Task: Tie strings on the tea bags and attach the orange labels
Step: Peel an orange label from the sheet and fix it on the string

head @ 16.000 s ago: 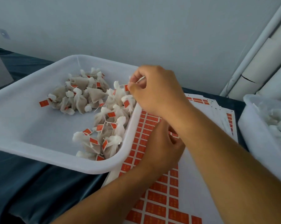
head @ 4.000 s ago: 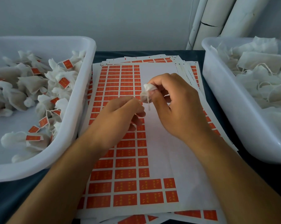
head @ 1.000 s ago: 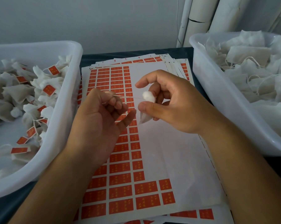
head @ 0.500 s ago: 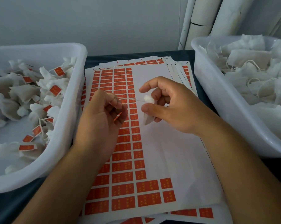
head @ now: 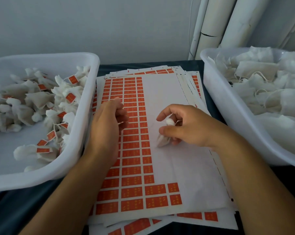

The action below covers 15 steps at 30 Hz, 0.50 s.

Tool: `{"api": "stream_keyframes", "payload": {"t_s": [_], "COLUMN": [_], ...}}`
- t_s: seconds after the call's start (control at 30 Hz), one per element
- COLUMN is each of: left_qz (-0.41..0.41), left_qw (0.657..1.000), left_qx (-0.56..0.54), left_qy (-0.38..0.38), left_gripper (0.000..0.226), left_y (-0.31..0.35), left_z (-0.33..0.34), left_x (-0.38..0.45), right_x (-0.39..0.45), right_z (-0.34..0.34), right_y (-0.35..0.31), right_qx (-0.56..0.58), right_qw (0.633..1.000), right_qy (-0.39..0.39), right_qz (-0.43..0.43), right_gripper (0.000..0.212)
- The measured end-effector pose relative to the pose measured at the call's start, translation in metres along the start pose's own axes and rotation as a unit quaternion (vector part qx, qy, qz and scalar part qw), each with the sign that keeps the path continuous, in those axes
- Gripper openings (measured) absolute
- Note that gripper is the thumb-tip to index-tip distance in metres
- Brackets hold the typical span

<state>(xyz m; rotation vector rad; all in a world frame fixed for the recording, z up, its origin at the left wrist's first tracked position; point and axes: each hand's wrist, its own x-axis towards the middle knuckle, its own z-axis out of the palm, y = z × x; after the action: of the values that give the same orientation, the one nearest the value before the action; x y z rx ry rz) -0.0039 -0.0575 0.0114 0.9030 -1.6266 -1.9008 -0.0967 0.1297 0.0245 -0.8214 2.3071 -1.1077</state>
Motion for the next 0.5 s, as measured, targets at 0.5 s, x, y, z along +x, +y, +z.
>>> {"api": "stream_keyframes", "payload": {"t_s": [0.5], "left_qz": [0.276], "left_qw": [0.749], "left_qx": [0.472], "left_qy": [-0.374], "left_gripper": [0.040], "left_y": [-0.019], "left_z": [-0.036], "left_x": [-0.104], "right_x": [-0.079], "right_z": [0.001], "right_y": [0.010], "right_qx": [-0.221], "right_qw": [0.963], "right_qy": [0.152], "right_qz": [0.013], "right_gripper": [0.046]}}
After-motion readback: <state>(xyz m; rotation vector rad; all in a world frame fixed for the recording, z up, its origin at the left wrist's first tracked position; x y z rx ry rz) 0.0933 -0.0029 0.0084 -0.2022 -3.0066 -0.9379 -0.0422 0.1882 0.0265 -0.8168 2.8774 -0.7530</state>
